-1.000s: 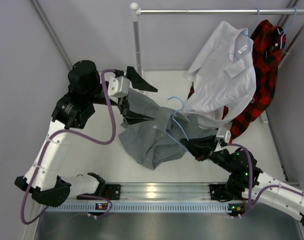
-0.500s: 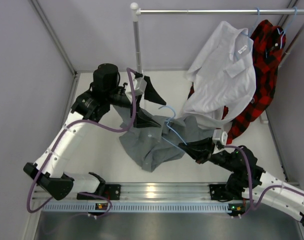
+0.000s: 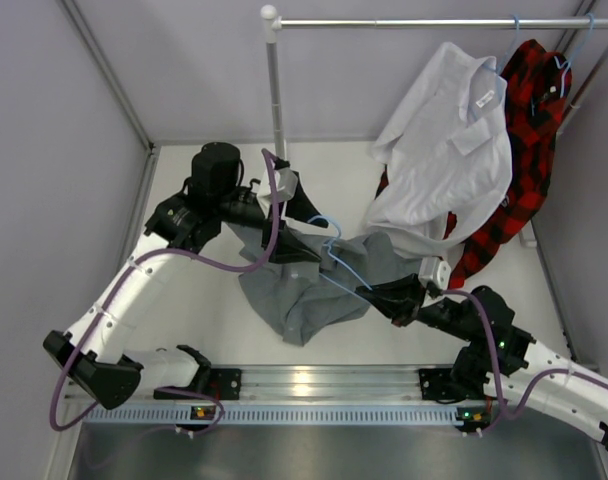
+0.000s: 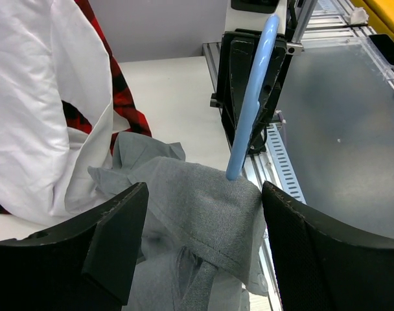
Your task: Place the shirt on the hanger
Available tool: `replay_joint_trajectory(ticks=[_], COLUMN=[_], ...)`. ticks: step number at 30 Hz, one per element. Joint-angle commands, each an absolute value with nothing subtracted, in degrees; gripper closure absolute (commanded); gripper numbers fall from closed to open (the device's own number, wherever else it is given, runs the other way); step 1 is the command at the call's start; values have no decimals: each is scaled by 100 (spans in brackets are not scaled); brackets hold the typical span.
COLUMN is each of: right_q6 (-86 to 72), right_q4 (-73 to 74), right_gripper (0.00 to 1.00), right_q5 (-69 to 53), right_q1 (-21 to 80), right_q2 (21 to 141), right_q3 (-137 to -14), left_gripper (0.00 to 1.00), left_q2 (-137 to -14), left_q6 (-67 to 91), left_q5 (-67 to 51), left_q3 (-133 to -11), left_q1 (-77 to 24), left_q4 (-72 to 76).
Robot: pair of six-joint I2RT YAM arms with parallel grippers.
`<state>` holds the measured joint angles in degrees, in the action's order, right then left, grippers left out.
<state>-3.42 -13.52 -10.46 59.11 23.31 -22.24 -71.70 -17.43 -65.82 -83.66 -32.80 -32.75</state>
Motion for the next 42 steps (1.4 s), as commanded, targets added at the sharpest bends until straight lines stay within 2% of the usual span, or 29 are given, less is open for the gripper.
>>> replay_joint_trajectory(ticks=[1,9,16,21,24,25,26,28,29,34,35,36,40,42], right_q6=[-202,-132,-79,-62,-44,-53,-44,-53,-53,-62,-53,-44,-44,-44], right_q4=[-1442,-1257,-1169,-1160,-1151,-1134,-1125,-1125,-1125,-1160,-1195,-1230,-1441,-1450], right_gripper=[100,100,100,100,100,100,100,100,100,100,100,100,100,91], right_q5=[-1169,-1169,-1063,-1072,-1081,-1090,-1099,-1125,-1125,-1151,-1151,-1134,-950,-660], right_q1=[5977,5977,5977,5977,5977,5977,5977,5968,5976,5977,5977,5977,5977,5977], right_q2=[2276,2188,2241,2250,2233,2224,2224,2206,2206,2267,2294,2303,2478,2557], right_q3=[-2566,-2654,-2698,-2733,-2777,-2795,-2795,-2804,-2804,-2830,-2830,-2830,-2856,-2900], left_gripper=[25,25,21,23,32,46,50,53,59,71,77,100,100,100], left_q2=[-7075,-7260,-7102,-7005,-7014,-7040,-7057,-7075,-7075,-7075,-7075,-7049,-6935,-6873], left_q6=[-1758,-2338,-2443,-2549,-2575,-2584,-2593,-2593,-2601,-2619,-2619,-2628,-2724,-2716], left_q5=[-6548,-6311,-6038,-5906,-5880,-5880,-5880,-5897,-5932,-6143,-6161,-6161,-5908,-5592], left_q3=[-8455,-8999,-9062,-9000,-8939,-8947,-8947,-8956,-8947,-8965,-8965,-8956,-8956,-8991], left_q1=[-3287,-3287,-3287,-3296,-3296,-3287,-3296,-3287,-3296,-3296,-3296,-3296,-3287,-3296], left_q4=[-3251,-4375,-4596,-4746,-4763,-4772,-4781,-4799,-4808,-4808,-4808,-4808,-4816,-4816])
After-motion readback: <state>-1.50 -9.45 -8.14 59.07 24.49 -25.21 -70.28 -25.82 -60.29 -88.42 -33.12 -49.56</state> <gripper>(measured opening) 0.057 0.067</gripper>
